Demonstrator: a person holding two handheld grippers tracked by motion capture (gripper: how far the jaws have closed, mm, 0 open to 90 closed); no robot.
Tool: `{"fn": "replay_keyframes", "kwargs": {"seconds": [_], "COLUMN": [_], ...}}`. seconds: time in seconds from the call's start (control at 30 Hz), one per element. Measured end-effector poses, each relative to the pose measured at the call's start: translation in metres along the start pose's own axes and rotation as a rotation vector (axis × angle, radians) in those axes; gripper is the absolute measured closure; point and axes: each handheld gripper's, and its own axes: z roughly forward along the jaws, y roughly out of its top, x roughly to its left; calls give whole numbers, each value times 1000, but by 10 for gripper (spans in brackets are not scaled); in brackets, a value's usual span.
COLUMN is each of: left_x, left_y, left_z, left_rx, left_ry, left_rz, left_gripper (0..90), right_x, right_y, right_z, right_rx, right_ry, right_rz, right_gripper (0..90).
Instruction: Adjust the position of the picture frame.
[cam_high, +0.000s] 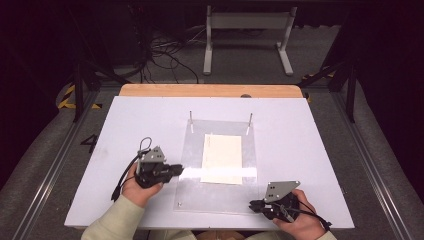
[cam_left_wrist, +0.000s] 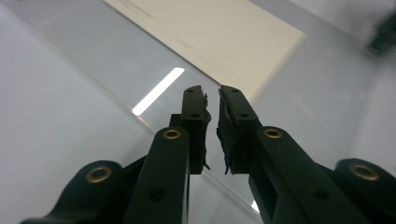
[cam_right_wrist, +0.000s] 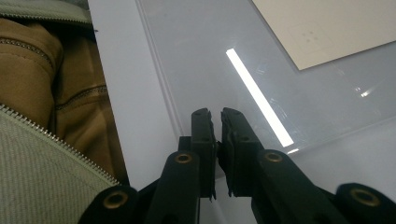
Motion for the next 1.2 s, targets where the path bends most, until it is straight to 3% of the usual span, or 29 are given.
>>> {"fn": "replay_keyframes", "kwargs": {"seconds": [0.03, 0.13, 0.3, 0.37, 0.5, 0.63, 1.0, 1.13, 1.2], "left_x": [-10, -22, -25, -24, -27, -30, -39, -37, -34], "left_y": [-5, -12, -21, -22, -22, -22, -22, -21, -19], "left_z": [-3, -5, 6, 9, 10, 10, 10, 10, 6], "left_rx": [20, 59, 161, 181, 189, 192, 235, 225, 174], "left_ry": [-28, -89, -130, -135, -153, -136, -213, -239, -213], "left_rz": [29, 82, 103, 112, 120, 128, 170, 164, 152], "left_gripper": [815, 804, 784, 771, 801, 829, 828, 763, 725], "right_x": [0, 0, 0, -1, -1, -1, 0, 0, 0], "right_y": [0, 1, 1, 0, 0, 0, -2, -2, -2], "right_z": [0, 0, 0, 0, 0, 0, -4, -5, -6], "right_rx": [1, 4, 4, 2, -1, 1, 27, 29, 19], "right_ry": [-1, 1, 2, 4, 8, 5, 54, 61, 58], "right_rz": [-3, -3, -2, -3, 1, -3, 10, 15, 15], "right_gripper": [831, 830, 829, 828, 828, 831, 832, 821, 812]}}
